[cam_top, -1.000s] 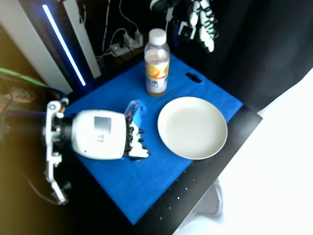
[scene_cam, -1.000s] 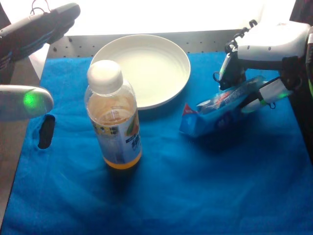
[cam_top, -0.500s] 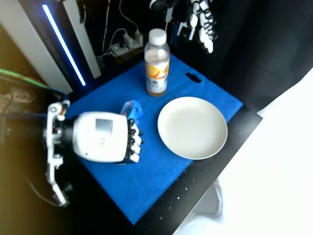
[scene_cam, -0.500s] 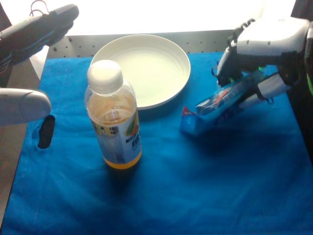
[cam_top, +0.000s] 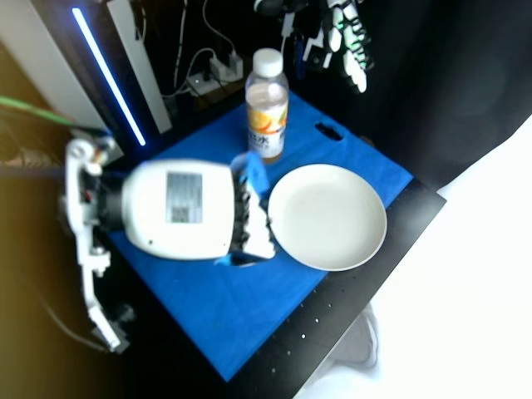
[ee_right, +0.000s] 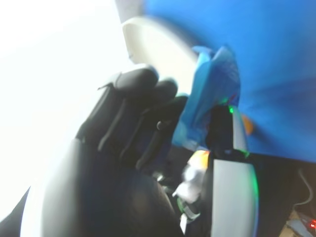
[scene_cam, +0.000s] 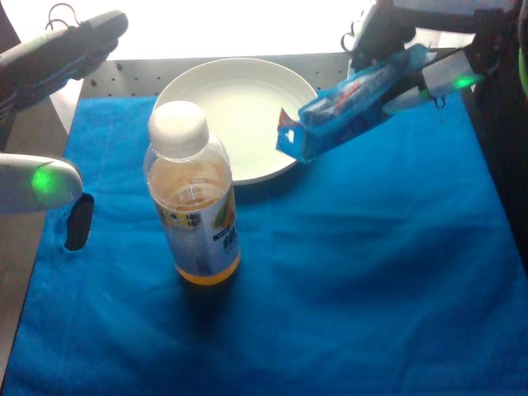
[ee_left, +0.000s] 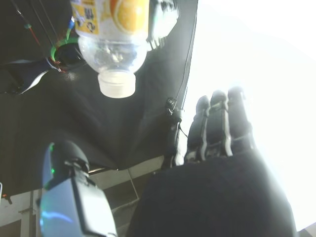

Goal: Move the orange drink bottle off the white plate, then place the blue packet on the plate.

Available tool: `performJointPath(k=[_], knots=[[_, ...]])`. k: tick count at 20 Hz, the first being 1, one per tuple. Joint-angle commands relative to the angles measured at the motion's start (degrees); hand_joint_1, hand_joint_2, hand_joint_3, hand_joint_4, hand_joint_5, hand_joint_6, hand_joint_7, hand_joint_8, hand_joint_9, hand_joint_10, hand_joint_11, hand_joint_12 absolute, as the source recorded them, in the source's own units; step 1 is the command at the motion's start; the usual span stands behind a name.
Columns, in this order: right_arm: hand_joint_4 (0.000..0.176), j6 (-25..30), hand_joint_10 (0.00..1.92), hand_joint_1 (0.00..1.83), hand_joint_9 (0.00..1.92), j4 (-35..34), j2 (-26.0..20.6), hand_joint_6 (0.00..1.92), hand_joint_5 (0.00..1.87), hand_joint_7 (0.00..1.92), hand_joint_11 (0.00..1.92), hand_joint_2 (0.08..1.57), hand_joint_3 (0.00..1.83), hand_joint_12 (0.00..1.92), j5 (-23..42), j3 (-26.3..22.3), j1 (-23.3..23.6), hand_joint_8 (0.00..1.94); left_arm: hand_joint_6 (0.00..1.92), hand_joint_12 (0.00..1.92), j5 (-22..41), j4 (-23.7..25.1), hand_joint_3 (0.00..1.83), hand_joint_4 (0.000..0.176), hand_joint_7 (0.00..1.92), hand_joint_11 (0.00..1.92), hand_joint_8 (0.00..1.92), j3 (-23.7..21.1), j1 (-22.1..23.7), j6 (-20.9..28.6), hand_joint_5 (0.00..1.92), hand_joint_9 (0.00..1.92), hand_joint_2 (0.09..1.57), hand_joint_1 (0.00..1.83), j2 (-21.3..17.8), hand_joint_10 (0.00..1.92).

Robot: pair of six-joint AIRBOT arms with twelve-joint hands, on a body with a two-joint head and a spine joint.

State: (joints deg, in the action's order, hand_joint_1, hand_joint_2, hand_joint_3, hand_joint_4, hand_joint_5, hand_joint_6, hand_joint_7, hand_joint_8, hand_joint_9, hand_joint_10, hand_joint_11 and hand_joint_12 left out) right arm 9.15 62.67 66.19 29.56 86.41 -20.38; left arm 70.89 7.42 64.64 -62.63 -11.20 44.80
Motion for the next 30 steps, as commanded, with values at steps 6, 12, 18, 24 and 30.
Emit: performJointPath(k=[6,12,18,24,30], knots=[[0.014,-0.6,0.38,1.25,1.15,-6.7,1.3,0.68,1.14,1.11,0.76,1.05,0.0,1.15,2.8,3.3,2.9,0.83,0.0,0.0,6.9,-2.5,0.0,0.176,0.0,0.0,0.0,0.2,0.2,0.1,0.0,0.0,0.8,0.41,-0.2,0.0],[0.0,-0.6,0.52,1.27,1.11,-8.2,6.3,0.28,1.3,1.11,0.78,1.04,0.0,1.25,2.9,7.2,3.8,0.92,0.0,0.0,7.2,-2.5,0.0,0.176,0.0,0.0,0.0,0.2,0.2,0.1,0.0,0.0,0.8,0.44,0.0,0.0],[0.0,-0.6,0.4,1.28,1.24,-9.1,12.0,0.06,1.4,1.12,0.85,1.03,0.0,1.37,2.9,11.1,3.8,0.94,0.0,0.0,7.9,-2.5,0.01,0.172,0.0,0.0,0.0,0.3,0.3,0.0,0.0,0.0,0.84,0.35,0.3,0.0],[0.0,-0.6,0.95,1.29,0.98,-9.1,15.0,0.02,1.4,1.09,0.7,1.04,0.0,1.64,2.9,13.2,3.8,1.01,0.0,0.0,9.0,-2.5,0.0,0.176,0.0,0.0,0.0,1.0,0.3,0.1,0.0,0.0,0.84,0.31,1.5,0.0],[0.0,-0.8,0.89,1.29,1.07,-9.1,17.2,0.01,1.37,1.11,0.84,1.04,0.0,1.53,3.0,15.0,2.4,1.0,0.0,0.0,9.5,-2.3,0.0,0.176,0.0,0.0,0.0,1.5,0.3,0.1,0.0,0.0,0.84,0.3,2.6,0.0]])
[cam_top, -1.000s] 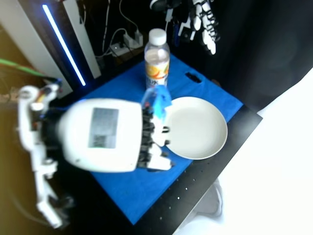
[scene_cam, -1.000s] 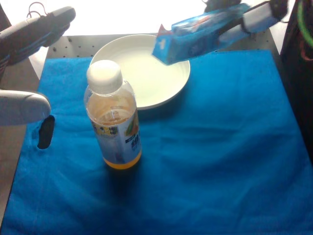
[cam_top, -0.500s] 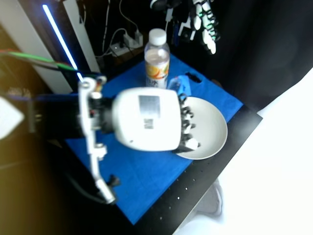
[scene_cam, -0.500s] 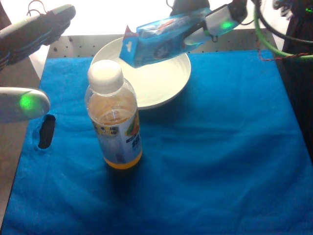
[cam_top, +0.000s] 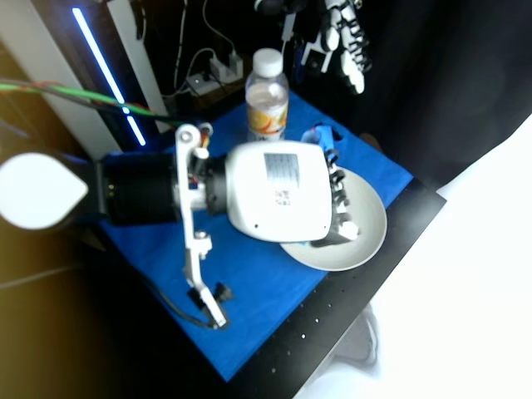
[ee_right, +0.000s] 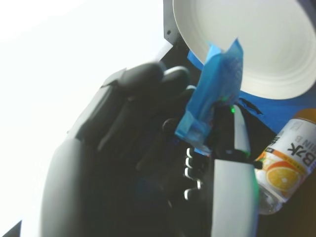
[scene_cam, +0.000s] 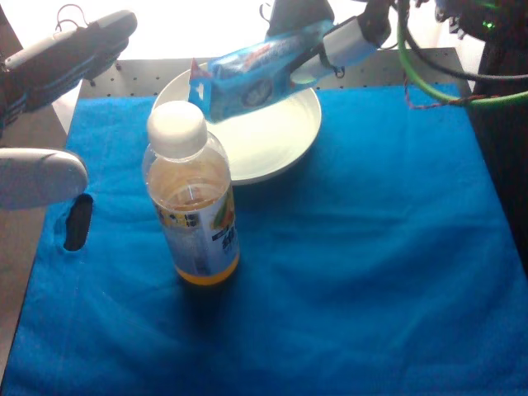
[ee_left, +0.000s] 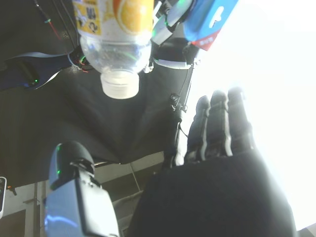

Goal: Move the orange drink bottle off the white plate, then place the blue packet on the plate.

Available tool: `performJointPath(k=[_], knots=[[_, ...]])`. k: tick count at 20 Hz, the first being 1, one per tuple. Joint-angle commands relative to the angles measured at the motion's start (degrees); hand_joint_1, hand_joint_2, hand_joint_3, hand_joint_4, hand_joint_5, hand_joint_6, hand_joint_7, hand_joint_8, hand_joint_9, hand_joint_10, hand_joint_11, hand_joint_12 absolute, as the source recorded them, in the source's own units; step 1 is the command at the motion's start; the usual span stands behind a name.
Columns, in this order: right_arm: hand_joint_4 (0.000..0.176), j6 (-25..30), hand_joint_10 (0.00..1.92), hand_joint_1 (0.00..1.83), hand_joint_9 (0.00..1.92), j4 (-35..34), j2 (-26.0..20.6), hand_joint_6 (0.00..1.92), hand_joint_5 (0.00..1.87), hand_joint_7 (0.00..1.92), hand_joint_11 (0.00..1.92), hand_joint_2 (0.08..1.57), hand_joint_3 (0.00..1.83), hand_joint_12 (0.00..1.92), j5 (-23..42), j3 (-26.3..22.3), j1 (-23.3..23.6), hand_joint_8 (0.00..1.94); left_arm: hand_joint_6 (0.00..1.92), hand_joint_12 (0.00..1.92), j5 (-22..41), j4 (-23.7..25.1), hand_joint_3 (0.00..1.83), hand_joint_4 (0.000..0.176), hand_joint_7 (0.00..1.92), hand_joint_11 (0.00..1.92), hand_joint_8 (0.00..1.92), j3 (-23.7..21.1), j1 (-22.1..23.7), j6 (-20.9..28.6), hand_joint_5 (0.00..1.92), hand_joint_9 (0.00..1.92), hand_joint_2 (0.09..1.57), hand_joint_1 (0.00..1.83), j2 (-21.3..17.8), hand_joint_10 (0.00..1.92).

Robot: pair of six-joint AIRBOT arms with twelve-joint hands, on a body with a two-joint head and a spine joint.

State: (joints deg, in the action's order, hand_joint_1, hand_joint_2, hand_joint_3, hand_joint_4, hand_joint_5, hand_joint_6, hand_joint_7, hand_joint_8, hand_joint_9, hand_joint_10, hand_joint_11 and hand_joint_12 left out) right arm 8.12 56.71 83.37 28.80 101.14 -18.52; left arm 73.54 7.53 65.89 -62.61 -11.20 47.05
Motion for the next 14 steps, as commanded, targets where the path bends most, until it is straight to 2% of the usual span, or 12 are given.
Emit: performJointPath(k=[1,2,4,5,6,7,8,10,11,12,14], knots=[[0.0,0.2,0.88,1.29,1.05,-3.2,0.3,0.01,1.37,1.09,0.84,1.05,0.0,1.53,3.8,0.5,0.3,1.04,0.0,0.0,6.8,-2.4,0.0,0.176,0.0,0.0,0.0,0.3,0.2,0.1,0.0,0.0,0.83,0.33,0.3,0.0],[0.0,0.2,0.62,1.29,1.13,-3.5,0.7,0.04,1.38,1.14,0.86,1.03,0.0,1.37,3.8,0.9,0.0,0.91,0.0,0.0,6.8,-2.4,0.0,0.176,0.0,0.0,0.0,0.3,0.2,0.1,0.0,0.0,0.83,0.31,0.4,0.0],[0.0,0.2,0.55,1.28,1.14,-3.8,1.4,0.07,1.38,1.14,0.84,1.03,0.0,1.36,3.8,1.6,-0.7,0.89,0.0,0.0,6.9,-2.4,0.0,0.176,0.0,0.0,0.0,0.3,0.2,0.1,0.0,0.0,0.83,0.32,0.5,0.0],[0.0,0.2,0.54,1.27,1.15,-3.8,1.7,0.17,1.35,1.11,0.83,1.03,0.0,1.39,3.8,2.0,-0.9,0.91,0.0,0.0,7.0,-2.4,0.0,0.175,0.0,0.0,0.0,0.3,0.2,0.1,0.0,0.0,0.79,0.39,0.7,0.0],[0.0,0.2,0.54,1.27,1.15,-3.8,2.1,0.17,1.35,1.11,0.83,1.03,0.0,1.39,3.8,2.5,-1.2,0.91,0.0,0.0,7.1,-2.4,0.0,0.175,0.0,0.0,0.0,0.4,0.2,0.1,0.0,0.0,0.79,0.39,0.9,0.0],[0.0,0.2,0.63,1.28,1.15,-3.8,2.5,0.15,1.34,1.11,0.87,1.04,0.0,1.4,3.8,2.8,-1.4,0.96,0.0,0.0,7.1,-2.4,0.0,0.172,0.0,0.0,0.0,0.5,0.2,0.1,0.0,0.0,0.81,0.37,1.0,0.0],[0.0,0.2,0.59,1.28,1.15,-3.8,2.8,0.18,1.34,1.15,0.88,1.02,0.0,1.33,3.8,3.3,-1.8,0.87,0.0,0.0,7.2,-2.3,0.0,0.175,0.0,0.0,0.0,0.6,0.2,0.2,0.0,0.0,0.79,0.41,1.1,0.0],[0.0,0.2,0.58,1.28,1.15,-3.8,3.2,0.14,1.35,1.11,0.86,1.03,0.0,1.33,3.8,3.9,-2.3,0.94,0.0,0.0,7.2,-2.3,0.0,0.176,0.0,0.0,0.0,0.7,0.2,0.2,0.0,0.0,0.78,0.38,1.3,0.0],[0.0,0.2,0.97,1.37,1.06,-3.8,3.3,0.29,1.27,1.15,0.84,1.03,0.0,1.24,3.7,4.2,-2.5,0.71,0.0,0.0,7.2,-2.3,0.0,0.176,0.0,0.0,0.0,0.7,0.2,0.2,0.0,0.0,0.79,0.37,1.4,0.0],[0.0,0.2,1.05,1.39,1.04,-3.8,3.4,0.38,1.23,1.15,0.85,1.04,0.0,1.17,3.7,4.3,-2.6,0.67,0.0,0.0,7.2,-2.3,0.0,0.176,0.0,0.0,0.0,0.7,0.2,0.3,0.0,0.0,0.79,0.36,1.5,0.0],[0.0,0.2,1.08,1.4,1.05,-3.7,3.5,0.43,1.18,1.13,0.88,1.04,0.0,1.17,3.6,4.4,-2.8,0.69,0.0,0.0,7.2,-2.3,0.0,0.175,0.0,0.0,0.0,0.7,0.2,0.3,0.0,0.0,0.76,0.4,1.5,0.0]])
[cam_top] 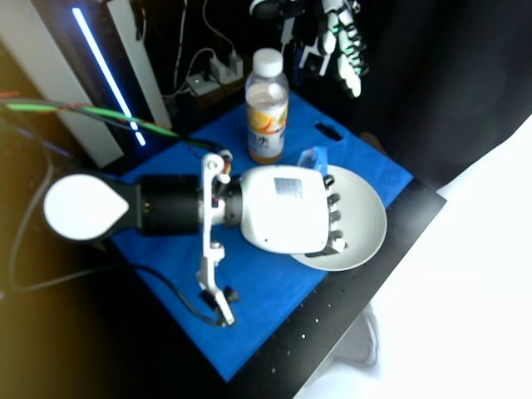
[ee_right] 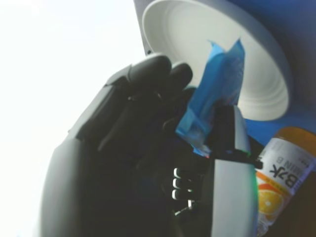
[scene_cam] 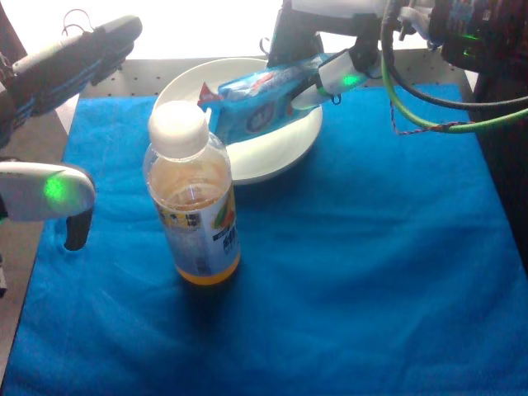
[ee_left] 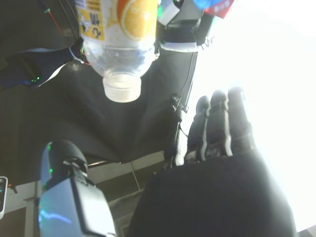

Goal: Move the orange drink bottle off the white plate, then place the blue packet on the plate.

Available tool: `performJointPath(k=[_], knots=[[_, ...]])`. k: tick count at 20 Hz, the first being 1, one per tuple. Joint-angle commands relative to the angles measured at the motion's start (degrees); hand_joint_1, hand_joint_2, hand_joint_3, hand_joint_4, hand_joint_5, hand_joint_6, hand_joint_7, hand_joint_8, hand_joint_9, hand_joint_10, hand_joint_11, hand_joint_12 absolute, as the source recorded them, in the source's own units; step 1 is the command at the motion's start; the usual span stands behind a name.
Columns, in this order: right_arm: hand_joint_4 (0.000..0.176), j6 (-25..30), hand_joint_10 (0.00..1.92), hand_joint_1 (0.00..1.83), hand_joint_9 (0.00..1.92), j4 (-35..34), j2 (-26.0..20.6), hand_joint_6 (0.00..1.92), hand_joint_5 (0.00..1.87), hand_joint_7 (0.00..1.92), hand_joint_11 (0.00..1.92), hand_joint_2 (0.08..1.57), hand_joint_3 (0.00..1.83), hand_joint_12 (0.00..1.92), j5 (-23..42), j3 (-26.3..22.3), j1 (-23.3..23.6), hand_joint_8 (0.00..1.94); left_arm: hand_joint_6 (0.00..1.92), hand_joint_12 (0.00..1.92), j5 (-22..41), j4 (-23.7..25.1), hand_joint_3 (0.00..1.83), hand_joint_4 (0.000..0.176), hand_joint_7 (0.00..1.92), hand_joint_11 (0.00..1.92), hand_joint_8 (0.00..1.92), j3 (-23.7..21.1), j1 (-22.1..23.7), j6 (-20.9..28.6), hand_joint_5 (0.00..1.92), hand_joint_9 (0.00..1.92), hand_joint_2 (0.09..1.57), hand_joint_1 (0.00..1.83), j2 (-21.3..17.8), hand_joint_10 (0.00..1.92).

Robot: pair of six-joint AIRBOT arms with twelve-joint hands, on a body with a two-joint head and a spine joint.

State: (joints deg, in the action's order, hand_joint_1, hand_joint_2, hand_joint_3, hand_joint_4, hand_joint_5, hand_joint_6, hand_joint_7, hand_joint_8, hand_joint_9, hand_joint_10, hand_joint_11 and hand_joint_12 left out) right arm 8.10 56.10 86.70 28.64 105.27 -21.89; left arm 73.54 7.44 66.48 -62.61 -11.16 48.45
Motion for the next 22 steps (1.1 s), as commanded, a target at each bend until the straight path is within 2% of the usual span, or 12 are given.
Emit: performJointPath(k=[1,6,9,12,13,14,15,17,18,20,21,22], knots=[[0.0,0.2,1.08,1.4,1.04,-3.1,0.2,0.49,1.16,1.14,0.88,1.04,0.0,1.17,3.7,0.3,0.5,0.68,0.0,0.0,7.2,-2.2,0.0,0.176,0.0,0.0,0.0,0.1,0.2,0.3,0.0,0.0,0.76,0.42,0.2,0.0],[0.0,0.2,1.15,1.39,0.99,-3.1,0.6,0.54,1.12,1.05,0.81,1.07,0.0,1.24,3.3,0.5,0.3,0.85,0.0,0.0,7.3,-2.2,0.0,0.176,0.0,0.0,0.0,0.2,0.3,0.3,0.0,0.0,0.75,0.4,0.4,0.0],[0.0,0.2,0.41,1.26,1.16,-3.1,0.7,0.44,1.24,1.12,0.85,1.04,0.0,1.2,3.3,0.6,0.0,0.87,0.0,0.0,7.3,-2.2,0.0,0.168,0.0,0.0,0.0,0.2,0.3,0.4,0.0,0.0,0.75,0.41,0.5,0.0],[0.0,0.2,0.48,1.28,1.18,-3.1,0.8,0.26,1.28,1.12,0.86,1.04,0.0,1.34,3.1,0.7,-0.1,0.94,0.0,0.0,7.5,-2.2,0.0,0.176,0.0,0.0,0.0,0.1,0.3,0.4,0.0,0.0,0.75,0.41,0.5,0.0],[0.0,0.3,1.04,1.39,1.04,-3.1,0.8,0.6,1.12,1.12,0.86,1.05,0.0,1.07,3.1,0.7,-0.1,0.71,0.0,0.0,7.5,-2.2,0.0,0.17,0.0,0.0,0.0,0.1,0.3,0.4,0.0,0.0,0.75,0.4,0.5,0.0],[0.0,0.3,1.08,1.39,1.01,-3.1,0.8,0.67,1.09,1.11,0.85,1.06,0.0,1.06,3.1,0.7,-0.2,0.72,0.0,0.0,7.6,-2.2,0.0,0.168,0.0,0.0,0.0,0.1,0.3,0.4,0.0,0.0,0.75,0.41,0.5,0.0],[0.0,0.3,1.11,1.39,1.0,-3.1,0.8,0.75,1.04,1.08,0.84,1.07,0.0,1.07,3.1,0.7,-0.2,0.79,0.0,0.0,7.6,-2.2,0.0,0.166,0.0,0.0,0.0,0.1,0.3,0.4,0.0,0.0,0.75,0.41,0.5,0.0],[0.0,0.3,0.7,1.28,1.09,-3.1,0.8,0.8,0.94,1.12,0.83,1.09,0.0,1.31,3.1,0.7,-0.2,0.95,0.0,0.0,7.7,-2.2,0.0,0.165,0.0,0.0,0.0,0.1,0.3,0.4,0.0,0.0,0.75,0.4,0.5,0.0],[0.0,0.3,0.87,1.27,1.11,-3.1,0.8,0.87,0.99,1.07,0.88,1.09,0.0,1.51,3.1,0.7,-0.2,0.92,0.0,0.0,7.7,-2.2,0.0,0.163,0.0,0.0,0.0,0.1,0.3,0.4,0.0,0.0,0.75,0.39,0.5,0.0],[0.0,0.4,0.86,1.27,1.08,-3.1,0.8,0.9,1.0,1.06,0.82,1.09,0.0,1.49,3.1,0.7,-0.2,0.9,0.0,0.0,7.8,-2.3,0.0,0.162,0.0,0.0,0.0,0.0,0.3,0.4,0.0,0.0,0.75,0.38,0.5,0.0],[0.0,0.5,0.59,1.38,1.05,-3.1,0.8,0.1,0.87,1.23,0.58,1.0,0.0,1.29,3.1,0.7,-0.2,0.61,0.0,0.0,7.8,-2.3,0.0,0.168,0.0,0.0,0.0,0.0,0.3,0.4,0.0,0.0,0.74,0.39,0.5,0.0],[0.0,0.6,0.47,1.39,1.1,-3.1,0.8,0.02,0.87,1.26,0.6,0.99,0.0,1.22,3.1,0.7,-0.2,0.54,0.0,0.0,7.8,-2.3,0.0,0.164,0.0,0.0,0.0,0.0,0.3,0.4,0.0,0.0,0.74,0.4,0.5,0.0]])
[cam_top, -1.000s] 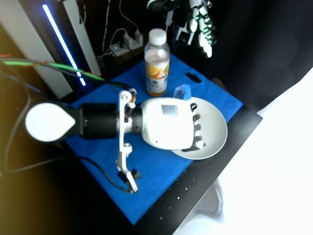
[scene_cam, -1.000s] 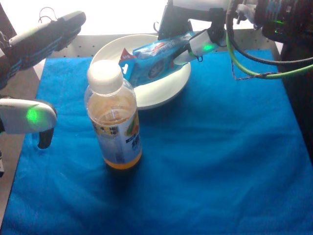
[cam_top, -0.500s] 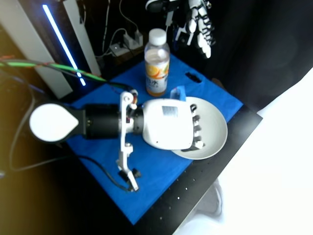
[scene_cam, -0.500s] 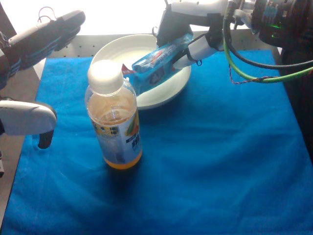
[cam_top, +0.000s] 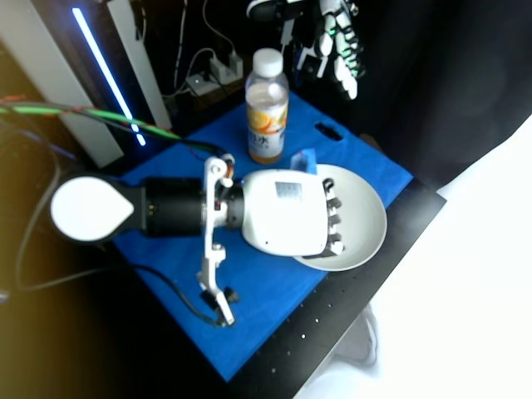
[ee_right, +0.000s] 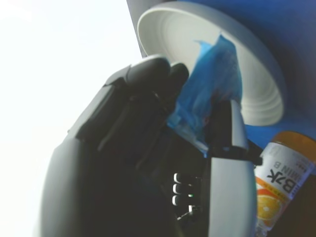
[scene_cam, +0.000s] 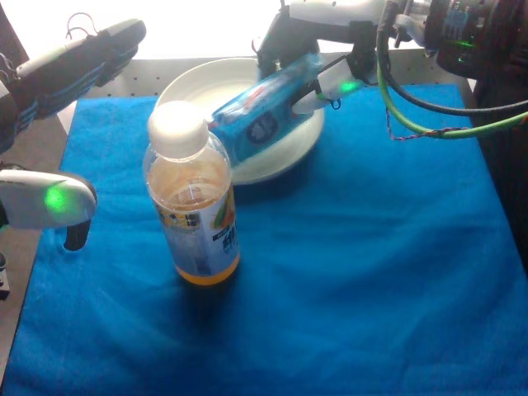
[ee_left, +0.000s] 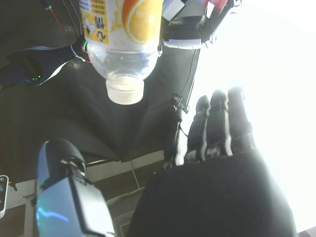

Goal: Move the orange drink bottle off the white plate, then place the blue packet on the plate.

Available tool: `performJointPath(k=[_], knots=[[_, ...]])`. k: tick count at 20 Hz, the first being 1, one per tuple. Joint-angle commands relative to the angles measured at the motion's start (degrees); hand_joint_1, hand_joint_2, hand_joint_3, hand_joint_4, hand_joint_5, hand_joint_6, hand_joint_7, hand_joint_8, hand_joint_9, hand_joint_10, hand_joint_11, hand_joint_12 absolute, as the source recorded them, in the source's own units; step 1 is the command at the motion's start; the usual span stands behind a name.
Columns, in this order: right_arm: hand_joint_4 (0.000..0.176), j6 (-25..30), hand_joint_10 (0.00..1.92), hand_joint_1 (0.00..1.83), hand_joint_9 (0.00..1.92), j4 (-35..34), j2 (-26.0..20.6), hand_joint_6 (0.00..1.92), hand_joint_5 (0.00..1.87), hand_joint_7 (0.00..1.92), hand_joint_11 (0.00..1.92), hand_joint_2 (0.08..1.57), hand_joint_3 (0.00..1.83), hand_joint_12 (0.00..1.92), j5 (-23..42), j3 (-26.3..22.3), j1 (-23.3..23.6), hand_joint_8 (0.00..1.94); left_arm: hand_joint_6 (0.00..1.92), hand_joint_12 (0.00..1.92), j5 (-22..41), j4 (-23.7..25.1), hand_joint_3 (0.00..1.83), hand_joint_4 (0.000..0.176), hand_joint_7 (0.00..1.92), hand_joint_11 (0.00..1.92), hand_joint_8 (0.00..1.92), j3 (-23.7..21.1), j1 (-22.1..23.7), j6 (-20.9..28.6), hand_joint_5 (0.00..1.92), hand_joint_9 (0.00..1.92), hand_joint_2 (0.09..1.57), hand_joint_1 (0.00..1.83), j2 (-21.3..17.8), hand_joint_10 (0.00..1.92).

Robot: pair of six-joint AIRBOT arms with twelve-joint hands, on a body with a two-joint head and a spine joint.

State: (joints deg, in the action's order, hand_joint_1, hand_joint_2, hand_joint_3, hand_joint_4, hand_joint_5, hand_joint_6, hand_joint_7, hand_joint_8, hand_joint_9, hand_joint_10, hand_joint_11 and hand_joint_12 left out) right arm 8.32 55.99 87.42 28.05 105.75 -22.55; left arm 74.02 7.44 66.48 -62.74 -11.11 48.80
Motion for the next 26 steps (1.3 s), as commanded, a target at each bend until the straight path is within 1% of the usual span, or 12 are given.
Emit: performJointPath(k=[1,4,5,8,12,14,15,17,18,23,25,26], knots=[[0.0,0.4,0.35,1.39,1.13,-3.0,0.1,0.01,0.87,1.27,0.62,0.99,0.0,1.18,3.6,0.2,0.4,0.53,0.0,0.0,7.3,-2.3,0.0,0.174,0.0,0.0,0.0,0.0,0.4,0.4,0.0,0.0,0.74,0.4,0.2,0.0],[0.0,0.4,0.69,1.38,1.06,-3.0,0.1,0.0,0.82,1.21,0.76,1.0,0.0,1.47,3.7,0.2,0.4,0.62,0.0,0.0,7.4,-2.3,0.0,0.171,0.0,0.0,0.0,0.0,0.4,0.4,0.0,0.0,0.74,0.39,0.2,0.0],[0.0,0.5,0.55,1.38,0.98,-3.0,0.1,0.0,0.8,1.2,0.64,1.0,0.0,1.32,3.7,0.2,0.4,0.63,0.0,0.0,7.4,-2.3,0.0,0.158,0.0,0.0,0.0,0.0,0.4,0.4,0.0,0.0,0.75,0.37,0.2,0.0],[0.0,0.7,0.3,1.17,0.99,-2.9,0.1,0.0,0.72,1.05,0.64,0.9,0.0,1.28,3.7,0.1,0.4,0.06,0.0,0.0,7.4,-2.4,0.0,0.172,0.0,0.0,0.0,0.0,0.4,0.4,0.0,0.0,0.75,0.39,0.1,0.0],[0.0,1.0,0.15,0.99,0.77,-3.0,0.2,0.0,0.43,0.67,0.41,0.71,0.0,1.32,4.1,0.1,0.4,0.0,0.0,0.0,7.4,-2.6,0.02,0.167,0.0,0.0,0.0,0.1,0.4,0.4,0.0,0.0,0.8,0.33,0.1,0.0],[0.036,1.0,0.15,0.98,0.75,-3.0,0.2,0.0,0.3,0.73,0.35,0.64,0.0,1.58,4.4,-0.1,0.4,0.08,0.0,0.0,7.4,-2.7,0.0,0.175,0.0,0.0,0.0,0.1,0.4,0.4,0.0,0.0,0.77,0.38,0.1,0.0],[0.072,1.0,0.08,0.97,0.56,-3.0,0.1,0.0,0.25,0.53,0.19,0.62,0.0,1.57,4.6,-0.3,0.4,0.03,0.0,0.0,7.4,-2.8,0.01,0.176,0.0,0.0,0.0,0.1,0.4,0.4,0.0,0.0,0.78,0.35,0.1,0.0],[0.151,1.0,0.03,0.96,0.19,-3.0,-1.1,0.03,0.09,0.21,0.01,0.57,0.0,0.73,5.1,-1.5,0.8,0.03,0.0,0.0,7.3,-2.9,0.01,0.176,0.0,0.0,0.0,0.0,0.4,0.4,0.0,0.0,0.81,0.34,0.1,0.0],[0.171,1.0,0.01,0.95,0.14,-3.1,-2.3,0.01,0.05,0.15,0.0,0.58,0.0,0.56,5.6,-2.5,1.2,0.01,0.0,0.0,7.2,-2.9,0.0,0.176,0.0,0.0,0.0,0.0,0.4,0.4,0.0,0.0,0.78,0.35,0.0,0.0],[0.175,0.9,0.0,0.88,0.02,-6.1,-6.7,0.0,0.0,0.01,0.0,0.56,0.0,0.01,9.7,-6.0,2.5,0.0,0.0,0.0,7.3,-3.9,0.0,0.176,0.0,0.0,0.0,-0.3,0.4,0.0,0.0,0.0,0.79,0.33,-1.1,0.0],[0.164,0.9,0.01,0.87,0.02,-7.4,-8.9,0.0,0.0,0.0,0.06,0.58,0.0,0.03,12.1,-8.2,3.4,0.0,0.0,0.0,7.8,-4.8,0.01,0.176,0.0,0.0,0.0,-0.5,0.3,-0.4,0.0,0.0,0.8,0.32,-1.9,0.0],[0.174,0.9,0.0,0.87,0.0,-7.8,-9.9,0.0,0.0,0.0,0.01,0.6,0.0,0.48,12.9,-9.2,3.6,0.0,0.0,0.0,7.9,-5.2,0.01,0.176,0.0,0.0,0.0,-0.6,0.2,-0.6,0.0,0.0,0.81,0.33,-2.2,0.0]])
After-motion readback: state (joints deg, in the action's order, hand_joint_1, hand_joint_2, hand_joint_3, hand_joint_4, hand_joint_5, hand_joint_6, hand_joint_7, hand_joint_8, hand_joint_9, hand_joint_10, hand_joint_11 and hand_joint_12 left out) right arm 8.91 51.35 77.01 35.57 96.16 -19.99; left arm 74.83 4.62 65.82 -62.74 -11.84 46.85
